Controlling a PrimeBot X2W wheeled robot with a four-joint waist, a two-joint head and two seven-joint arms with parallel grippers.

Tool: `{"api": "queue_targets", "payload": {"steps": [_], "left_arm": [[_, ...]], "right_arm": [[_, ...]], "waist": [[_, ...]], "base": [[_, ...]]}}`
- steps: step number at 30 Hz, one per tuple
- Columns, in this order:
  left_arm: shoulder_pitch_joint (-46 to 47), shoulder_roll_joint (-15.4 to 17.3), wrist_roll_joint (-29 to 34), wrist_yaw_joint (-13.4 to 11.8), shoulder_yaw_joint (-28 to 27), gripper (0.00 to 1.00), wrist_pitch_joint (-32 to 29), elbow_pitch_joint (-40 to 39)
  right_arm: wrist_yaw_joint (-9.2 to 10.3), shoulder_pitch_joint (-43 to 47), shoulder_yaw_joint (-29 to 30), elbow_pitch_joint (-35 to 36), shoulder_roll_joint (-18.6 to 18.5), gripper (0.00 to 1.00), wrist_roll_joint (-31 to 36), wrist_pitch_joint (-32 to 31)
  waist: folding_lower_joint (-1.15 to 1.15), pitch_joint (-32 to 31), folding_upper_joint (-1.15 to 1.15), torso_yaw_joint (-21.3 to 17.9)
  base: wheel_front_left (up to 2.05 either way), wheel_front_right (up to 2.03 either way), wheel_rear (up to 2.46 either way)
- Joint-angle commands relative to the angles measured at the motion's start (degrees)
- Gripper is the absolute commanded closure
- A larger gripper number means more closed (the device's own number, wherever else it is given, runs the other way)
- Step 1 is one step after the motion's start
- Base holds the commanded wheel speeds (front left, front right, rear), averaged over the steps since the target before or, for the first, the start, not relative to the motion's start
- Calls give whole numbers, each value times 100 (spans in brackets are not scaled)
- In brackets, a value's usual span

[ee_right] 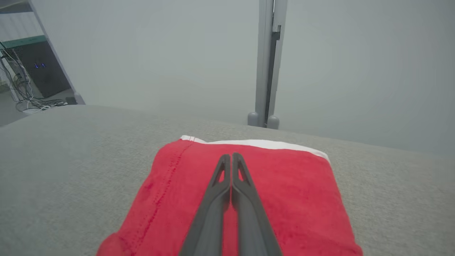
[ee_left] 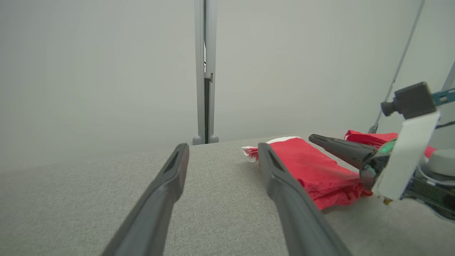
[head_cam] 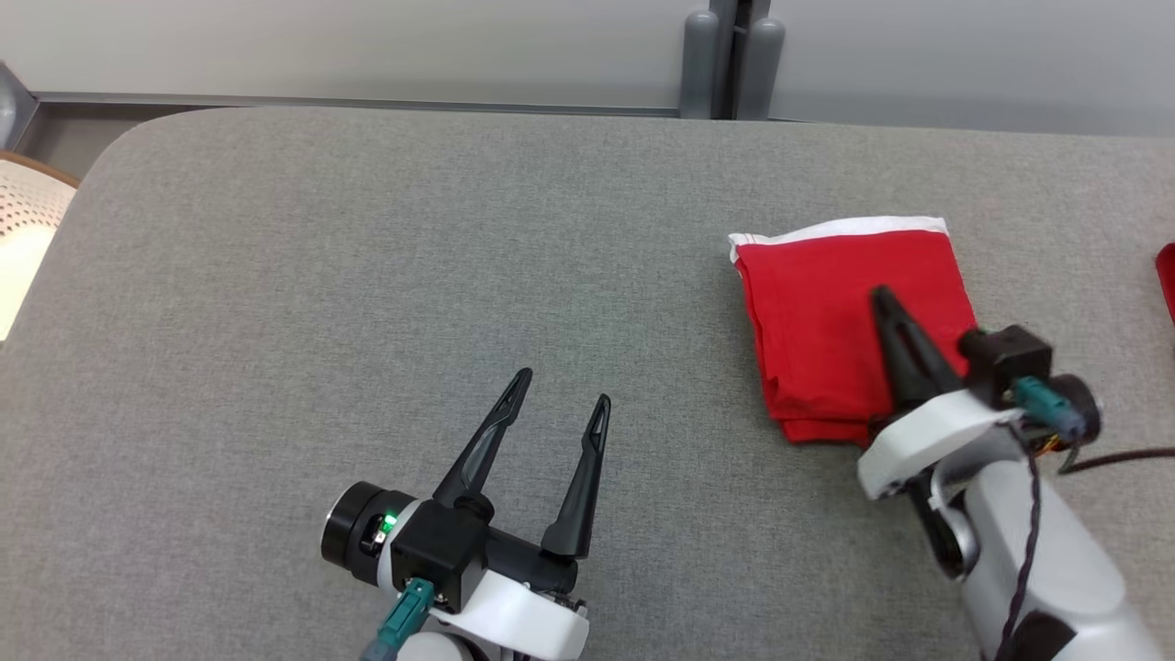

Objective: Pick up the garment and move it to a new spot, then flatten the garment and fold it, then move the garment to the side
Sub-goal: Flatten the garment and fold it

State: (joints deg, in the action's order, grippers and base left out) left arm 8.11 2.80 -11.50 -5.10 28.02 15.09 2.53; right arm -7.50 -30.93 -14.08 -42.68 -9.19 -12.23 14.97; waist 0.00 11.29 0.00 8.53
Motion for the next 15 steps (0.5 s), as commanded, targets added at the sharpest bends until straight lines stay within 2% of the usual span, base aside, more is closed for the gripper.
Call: {"api": "queue_targets", "payload": {"steps": [1,5,12,15], "left_arm": [[-34,21,-43,15,12,0,6,-14],[9,20,-98,19,82,0,6,-3],[51,21,-134,-12,160,0,6,27],[3,18,-135,-41,131,0,6,30]], "right_arm": [[4,223,-101,154,30,100,37,23],[3,283,-220,90,133,100,71,19],[3,130,-292,-1069,361,100,61,13],[2,102,-323,-1194,428,100,58,12]], "waist": [[0,-4,0,43],[0,22,0,201],[0,40,0,490],[0,-13,0,529]], "base": [[0,0,0],[0,0,0],[0,0,0],[0,0,0]]}}
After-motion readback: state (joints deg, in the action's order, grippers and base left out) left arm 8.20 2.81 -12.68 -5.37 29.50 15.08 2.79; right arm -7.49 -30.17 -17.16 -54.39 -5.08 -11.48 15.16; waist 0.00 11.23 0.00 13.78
